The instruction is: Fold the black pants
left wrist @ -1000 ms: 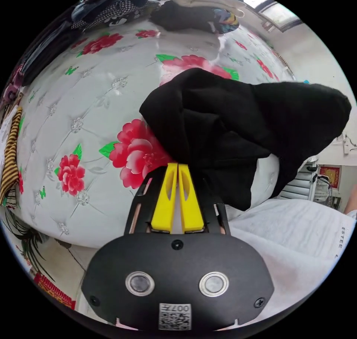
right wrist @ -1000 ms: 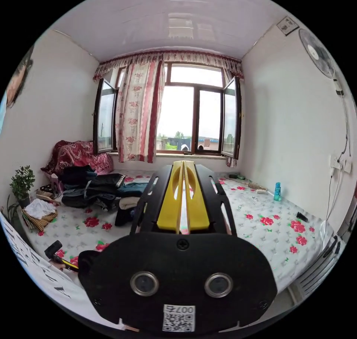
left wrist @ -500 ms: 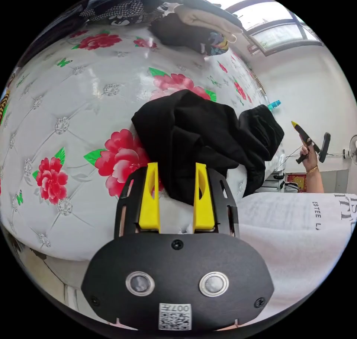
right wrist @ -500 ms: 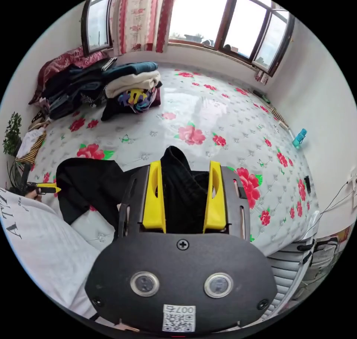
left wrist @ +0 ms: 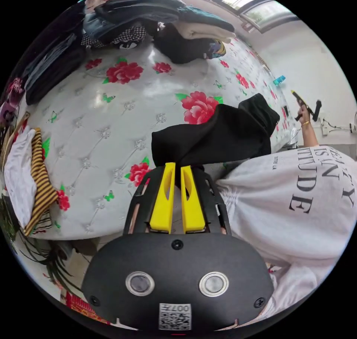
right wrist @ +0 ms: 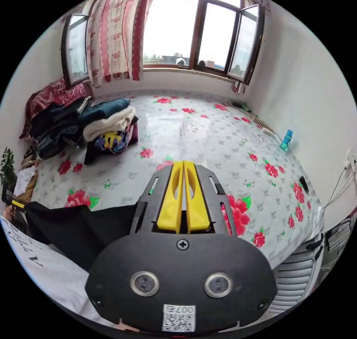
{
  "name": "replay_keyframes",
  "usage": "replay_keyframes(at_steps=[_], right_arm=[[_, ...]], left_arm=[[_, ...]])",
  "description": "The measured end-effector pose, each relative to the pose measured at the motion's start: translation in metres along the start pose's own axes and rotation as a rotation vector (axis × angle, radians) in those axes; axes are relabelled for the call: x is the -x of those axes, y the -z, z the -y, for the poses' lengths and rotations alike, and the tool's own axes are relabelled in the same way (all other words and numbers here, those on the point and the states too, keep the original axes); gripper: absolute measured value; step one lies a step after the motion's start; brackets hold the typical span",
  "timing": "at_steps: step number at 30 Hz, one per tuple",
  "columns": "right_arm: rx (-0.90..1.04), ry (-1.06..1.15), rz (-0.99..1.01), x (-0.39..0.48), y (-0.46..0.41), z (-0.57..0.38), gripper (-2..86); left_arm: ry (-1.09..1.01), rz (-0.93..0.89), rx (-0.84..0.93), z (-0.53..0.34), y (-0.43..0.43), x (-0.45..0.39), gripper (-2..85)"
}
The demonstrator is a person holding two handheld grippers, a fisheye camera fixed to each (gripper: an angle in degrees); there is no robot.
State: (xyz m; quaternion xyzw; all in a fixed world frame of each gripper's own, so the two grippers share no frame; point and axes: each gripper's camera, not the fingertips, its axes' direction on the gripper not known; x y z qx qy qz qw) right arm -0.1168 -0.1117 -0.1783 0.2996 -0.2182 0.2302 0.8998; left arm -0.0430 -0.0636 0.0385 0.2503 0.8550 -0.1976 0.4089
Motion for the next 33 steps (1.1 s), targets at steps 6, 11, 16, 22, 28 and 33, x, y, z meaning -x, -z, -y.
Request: replay_keyframes(at_steps=[6, 11, 16, 22, 28, 33], right_arm=[[0.295, 0.072, 0.262, 0.025, -0.093, 0.017, 8.5], [0.695, 0.132, 0.204, 0.087, -0.216, -0.067, 7.7], [0.527, 0.221, 0.168, 0.087, -0.184, -0.025, 2.7], [0.306, 0.222, 0.087, 0.062, -0.124, 0.060, 1.0], [0.395, 0.088, 0.026, 0.044, -0.183, 0.064, 0.8], [0.301, 0.033, -0.078, 0.026, -0.176, 0.087, 1.1]], left_arm=[[-0.098, 0.051, 0.324, 0.042, -0.023, 0.027, 0.4], [-0.028, 0.003, 0.383, 0.032, -0.054, 0.042, 0.7], [0.001, -0.066, 0.385, 0.006, -0.040, 0.055, -0.1], [0.035, -0.009, 0.314, 0.023, -0.017, 0.084, -0.9], [-0.002, 0.193, 0.288, 0.117, -0.033, 0.102, -0.9], [0.008, 0.307, 0.255, 0.151, -0.034, 0.112, -1.0]])
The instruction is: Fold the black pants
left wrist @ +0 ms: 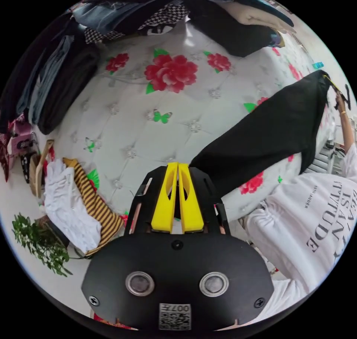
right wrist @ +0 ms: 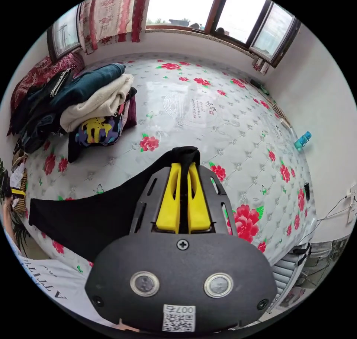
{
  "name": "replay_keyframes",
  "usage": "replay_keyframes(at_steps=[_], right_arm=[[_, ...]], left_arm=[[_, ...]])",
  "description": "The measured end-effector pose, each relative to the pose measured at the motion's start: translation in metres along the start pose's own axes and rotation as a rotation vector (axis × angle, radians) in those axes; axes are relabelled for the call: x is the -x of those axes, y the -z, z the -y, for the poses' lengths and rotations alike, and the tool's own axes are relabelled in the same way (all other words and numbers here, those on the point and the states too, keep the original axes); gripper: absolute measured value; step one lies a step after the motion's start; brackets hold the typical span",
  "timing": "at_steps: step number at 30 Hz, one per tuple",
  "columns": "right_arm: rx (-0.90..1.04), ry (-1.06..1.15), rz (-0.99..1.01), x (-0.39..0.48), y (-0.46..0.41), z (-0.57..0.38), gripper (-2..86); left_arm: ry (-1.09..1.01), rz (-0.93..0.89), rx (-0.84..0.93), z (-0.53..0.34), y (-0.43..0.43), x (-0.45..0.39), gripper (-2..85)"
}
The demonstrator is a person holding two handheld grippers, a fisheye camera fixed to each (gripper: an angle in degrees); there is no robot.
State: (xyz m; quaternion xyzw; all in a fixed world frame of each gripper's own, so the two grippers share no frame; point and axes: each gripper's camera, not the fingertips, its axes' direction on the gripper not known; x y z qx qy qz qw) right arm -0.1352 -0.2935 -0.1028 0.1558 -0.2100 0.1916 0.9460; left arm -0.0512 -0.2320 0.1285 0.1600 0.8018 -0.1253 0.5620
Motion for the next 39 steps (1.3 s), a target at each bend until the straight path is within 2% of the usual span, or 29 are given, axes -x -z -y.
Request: replay_keyframes(at_steps=[2, 3, 5, 7, 9, 12, 14, 20, 24, 30, 33, 35, 37, 38, 39], right_arm=[[-0.066, -0.113, -0.070, -0.021, 0.002, 0.019, 2.0], [-0.065, -0.137, -0.086, -0.026, -0.002, 0.023, 2.2], [0.067, -0.196, -0.110, -0.040, -0.031, 0.031, 3.9], [0.104, -0.168, -0.124, -0.042, -0.037, 0.015, 4.9], [0.060, -0.171, -0.113, -0.044, -0.030, -0.018, 5.4], [0.046, -0.157, 0.021, -0.052, -0.023, -0.101, 6.5], [0.134, -0.158, 0.116, -0.063, -0.028, -0.186, 7.6], [0.431, -0.204, 0.102, -0.096, -0.038, -0.369, 10.2], [0.456, -0.178, 0.160, -0.109, -0.044, -0.409, 11.3], [0.530, 0.135, 0.171, -0.087, -0.069, -0.402, 10.9], [0.299, 0.392, 0.141, -0.052, -0.029, -0.387, 10.4], [0.230, 0.528, 0.269, -0.025, -0.023, -0.385, 11.1], [0.303, 0.594, 0.388, -0.007, -0.046, -0.388, 12.2], [0.396, 0.639, 0.400, 0.005, -0.070, -0.395, 12.7], [0.386, 0.640, 0.370, 0.006, -0.073, -0.398, 13.0]], left_arm=[[0.120, 0.191, 0.038, 0.012, -0.011, 0.025, -1.0], [0.151, 0.180, 0.025, 0.015, -0.014, 0.032, -1.0], [0.210, -0.025, -0.059, 0.022, -0.024, 0.048, -0.9], [0.220, -0.098, -0.156, 0.019, -0.023, 0.045, -0.9], [0.205, -0.116, -0.222, 0.009, -0.025, 0.032, -0.9], [0.163, -0.161, -0.256, -0.017, -0.045, 0.000, -0.9], [0.114, -0.229, -0.271, -0.046, -0.065, -0.033, -0.8], [0.051, -0.470, -0.244, -0.103, -0.110, -0.111, 1.1], [-0.094, -0.515, -0.191, -0.106, -0.120, -0.166, 4.0], [-0.212, -0.499, -0.139, -0.106, -0.117, -0.216, 5.3], [-0.208, -0.445, -0.146, -0.122, -0.114, -0.224, 5.3], [-0.168, -0.412, -0.159, -0.141, -0.118, -0.221, 5.1], [-0.107, -0.419, -0.161, -0.157, -0.126, -0.212, 5.0], [-0.053, -0.439, -0.157, -0.168, -0.132, -0.203, 5.0], [-0.022, -0.451, -0.156, -0.174, -0.134, -0.199, 4.9]])
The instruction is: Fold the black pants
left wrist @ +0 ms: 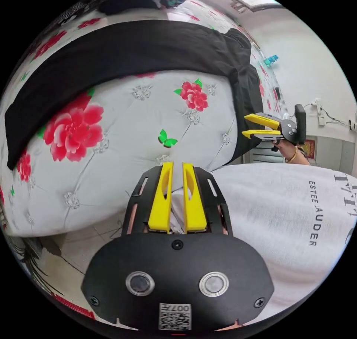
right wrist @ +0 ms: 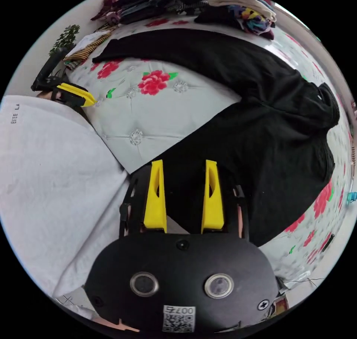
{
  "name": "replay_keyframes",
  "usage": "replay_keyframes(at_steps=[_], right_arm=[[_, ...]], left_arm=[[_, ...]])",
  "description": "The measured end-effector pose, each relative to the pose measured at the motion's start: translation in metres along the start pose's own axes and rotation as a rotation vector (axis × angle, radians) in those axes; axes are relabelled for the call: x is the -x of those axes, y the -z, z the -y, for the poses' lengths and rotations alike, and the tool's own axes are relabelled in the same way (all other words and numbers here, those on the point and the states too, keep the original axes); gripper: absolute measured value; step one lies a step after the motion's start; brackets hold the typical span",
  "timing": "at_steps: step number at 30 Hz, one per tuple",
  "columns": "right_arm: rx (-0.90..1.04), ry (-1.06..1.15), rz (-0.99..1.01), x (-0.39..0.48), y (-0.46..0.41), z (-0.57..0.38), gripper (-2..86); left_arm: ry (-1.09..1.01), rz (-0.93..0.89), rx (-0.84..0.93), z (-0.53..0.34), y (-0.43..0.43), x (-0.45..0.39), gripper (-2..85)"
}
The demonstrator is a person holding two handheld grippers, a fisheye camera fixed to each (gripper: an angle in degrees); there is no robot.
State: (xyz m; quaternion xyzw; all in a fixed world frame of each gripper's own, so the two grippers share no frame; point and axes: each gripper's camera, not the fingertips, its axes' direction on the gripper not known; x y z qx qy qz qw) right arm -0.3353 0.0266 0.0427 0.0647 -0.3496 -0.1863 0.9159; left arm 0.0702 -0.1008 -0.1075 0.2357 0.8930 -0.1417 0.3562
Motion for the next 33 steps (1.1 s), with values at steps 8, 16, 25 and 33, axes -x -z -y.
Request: replay_keyframes(at_steps=[8, 16, 25, 33], right_arm=[[-0.186, -0.027, 0.022, -0.014, 0.004, -0.012, 13.0], [-0.269, -0.197, -0.009, -0.056, 0.014, 0.140, 12.0], [-0.345, -0.591, 0.257, -0.145, 0.045, 0.192, 8.3], [-0.284, -0.088, 0.073, -0.042, 0.043, 0.058, 6.4]], left_arm=[[0.317, -0.060, -0.119, -0.095, 0.002, 0.054, 3.6], [0.423, -0.105, -0.207, -0.137, -0.009, 0.063, 5.1], [0.256, -0.051, -0.256, -0.131, -0.027, 0.011, 9.8], [-0.151, 0.127, -0.205, -0.062, -0.081, -0.086, 12.4]])
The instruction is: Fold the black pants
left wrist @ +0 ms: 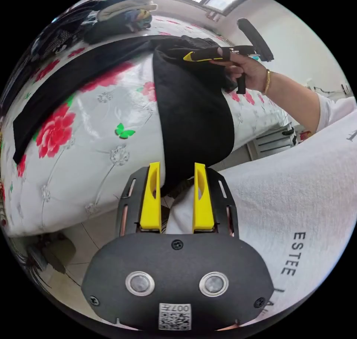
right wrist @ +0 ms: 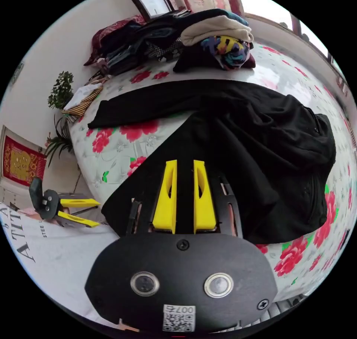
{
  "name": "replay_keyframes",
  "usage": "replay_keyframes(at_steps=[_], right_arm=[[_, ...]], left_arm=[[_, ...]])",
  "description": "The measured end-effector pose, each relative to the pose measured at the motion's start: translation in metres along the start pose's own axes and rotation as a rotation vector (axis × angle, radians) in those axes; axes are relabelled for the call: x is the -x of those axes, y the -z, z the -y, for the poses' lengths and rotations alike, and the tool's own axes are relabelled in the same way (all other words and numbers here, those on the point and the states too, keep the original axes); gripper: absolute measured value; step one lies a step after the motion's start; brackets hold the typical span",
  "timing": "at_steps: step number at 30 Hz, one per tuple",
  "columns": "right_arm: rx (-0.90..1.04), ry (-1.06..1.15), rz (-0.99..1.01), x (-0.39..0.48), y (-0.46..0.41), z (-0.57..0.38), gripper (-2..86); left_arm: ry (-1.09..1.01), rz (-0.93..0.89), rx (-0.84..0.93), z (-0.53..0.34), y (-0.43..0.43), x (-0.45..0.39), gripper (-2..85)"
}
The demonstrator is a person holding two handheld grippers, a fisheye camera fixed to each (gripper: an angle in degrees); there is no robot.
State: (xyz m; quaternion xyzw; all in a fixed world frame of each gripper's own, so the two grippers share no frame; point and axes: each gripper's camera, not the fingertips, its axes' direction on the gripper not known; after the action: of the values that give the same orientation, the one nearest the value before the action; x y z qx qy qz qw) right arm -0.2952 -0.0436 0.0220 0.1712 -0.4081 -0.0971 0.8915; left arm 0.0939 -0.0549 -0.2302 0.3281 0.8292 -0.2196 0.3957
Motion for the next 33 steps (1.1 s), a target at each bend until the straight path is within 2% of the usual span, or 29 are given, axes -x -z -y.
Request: replay_keyframes(at_steps=[1, 3, 4, 6, 9, 11, 14, 16, 19, 21, 24, 27, 29, 33], right_arm=[[0.066, 0.069, -0.047, 0.013, -0.008, -0.023, 6.1], [0.159, 0.142, -0.124, 0.028, -0.024, -0.052, 5.6], [0.102, 0.148, -0.152, 0.036, -0.025, -0.066, 5.3], [0.079, 0.164, -0.177, 0.047, -0.030, -0.075, 4.8], [0.072, 0.103, -0.203, 0.060, -0.036, -0.067, 4.2], [0.050, 0.030, -0.050, 0.072, -0.038, -0.055, 4.4], [0.074, 0.076, 0.199, 0.117, -0.056, -0.034, 4.7], [0.088, 0.125, 0.301, 0.151, -0.070, -0.018, 4.8], [0.137, 0.197, 0.356, 0.188, -0.075, 0.009, 4.8], [0.093, 0.244, 0.336, 0.186, -0.058, 0.014, 4.8], [-0.004, 0.115, 0.192, 0.128, -0.023, 0.011, 4.7], [-0.059, -0.194, -0.033, 0.026, 0.005, -0.008, 4.5], [-0.027, -0.377, -0.247, -0.045, 0.019, -0.024, 4.2], [0.114, -0.467, -0.357, -0.099, 0.008, -0.030, 3.4]], left_arm=[[-0.060, 0.026, 0.027, 0.013, -0.015, -0.015, 11.7], [-0.089, 0.228, 0.089, 0.025, -0.028, -0.035, 7.9], [-0.161, 0.289, 0.115, 0.027, -0.035, -0.048, 5.5], [-0.202, 0.320, 0.135, 0.027, -0.041, -0.060, 2.9], [-0.174, 0.240, 0.155, 0.034, -0.042, -0.052, -0.4], [-0.126, 0.317, 0.152, 0.044, -0.023, -0.025, -0.7], [-0.111, 0.544, 0.191, 0.062, 0.020, 0.031, -0.5], [-0.077, 0.625, 0.224, 0.077, 0.044, 0.066, 0.1], [0.011, 0.795, 0.348, 0.090, 0.054, 0.104, 3.2], [0.070, 0.850, 0.377, 0.083, 0.057, 0.111, 4.3], [0.254, 0.753, 0.251, 0.047, 0.070, 0.106, 4.4], [0.454, 0.526, 0.129, -0.005, 0.067, 0.100, 4.5], [0.596, 0.415, 0.096, -0.035, 0.059, 0.102, 4.6], [0.686, 0.353, 0.050, -0.036, 0.068, 0.114, 5.1]])
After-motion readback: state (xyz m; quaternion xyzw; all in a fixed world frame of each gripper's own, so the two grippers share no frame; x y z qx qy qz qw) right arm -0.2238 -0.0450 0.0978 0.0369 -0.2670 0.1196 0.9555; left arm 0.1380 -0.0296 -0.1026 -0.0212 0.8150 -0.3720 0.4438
